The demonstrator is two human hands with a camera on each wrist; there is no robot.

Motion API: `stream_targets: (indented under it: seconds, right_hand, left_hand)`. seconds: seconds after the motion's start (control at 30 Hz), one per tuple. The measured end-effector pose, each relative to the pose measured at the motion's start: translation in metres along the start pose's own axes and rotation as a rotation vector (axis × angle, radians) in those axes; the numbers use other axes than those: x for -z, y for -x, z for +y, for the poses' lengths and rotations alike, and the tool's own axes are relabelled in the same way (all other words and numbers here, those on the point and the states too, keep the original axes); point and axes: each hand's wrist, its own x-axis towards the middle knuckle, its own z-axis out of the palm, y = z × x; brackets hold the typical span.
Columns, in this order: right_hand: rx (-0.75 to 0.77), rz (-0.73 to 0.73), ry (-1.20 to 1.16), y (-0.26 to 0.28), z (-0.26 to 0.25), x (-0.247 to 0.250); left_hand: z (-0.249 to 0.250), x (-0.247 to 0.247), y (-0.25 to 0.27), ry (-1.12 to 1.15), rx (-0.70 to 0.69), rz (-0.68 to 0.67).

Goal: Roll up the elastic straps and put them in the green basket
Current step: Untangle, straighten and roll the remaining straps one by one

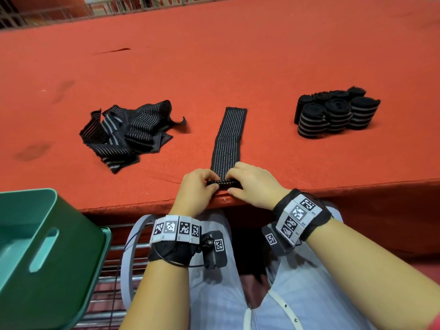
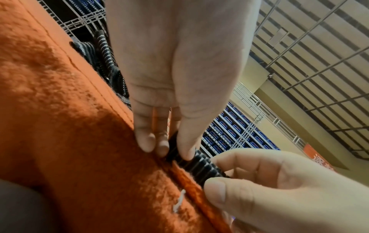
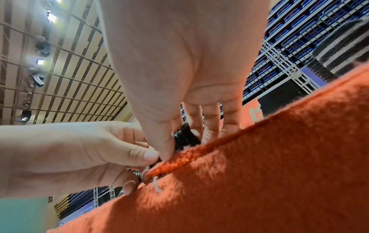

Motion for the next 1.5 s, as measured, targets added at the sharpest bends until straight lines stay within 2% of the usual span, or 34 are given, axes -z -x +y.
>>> stream_targets:
  seconds: [0.17, 0.33, 0.5, 0.83, 1.07, 1.2, 1.5]
  right_hand:
    - [-0.020, 0.032, -0.048, 0.000, 0.008, 0.011]
    - [-0.068, -0.030, -0.171, 0.011, 0.031, 0.023]
    - [-0.117, -0.030, -0.279, 0.022, 0.045, 0.023]
    - [-0.186, 0.055, -0.353, 0.018, 0.048, 0.005]
    - [-0.223, 0.118, -0.318, 0.019, 0.047, -0.003]
    - [-0.224, 0.164, -0.350, 0.021, 0.046, -0.006]
    - [-0.194, 0.144, -0.431, 0.023, 0.049, -0.004]
  left_hand:
    - [0.002, -0.004, -0.002, 0.108, 0.034, -0.050]
    - [0.015, -0.015, -0.002, 0.194, 0.027, -0.158]
    - [0.019, -0.027, -0.006, 0.151, 0.003, -0.199]
    - [0.019, -0.031, -0.008, 0.087, -0.005, -0.152]
    - [0.020, -0.035, -0.003, 0.005, -0.065, -0.069]
    - [0.019, -0.035, 0.000, -0.022, -0.047, -0.108]
    - [0.018, -0.034, -0.003, -0.035, -0.103, -0.098]
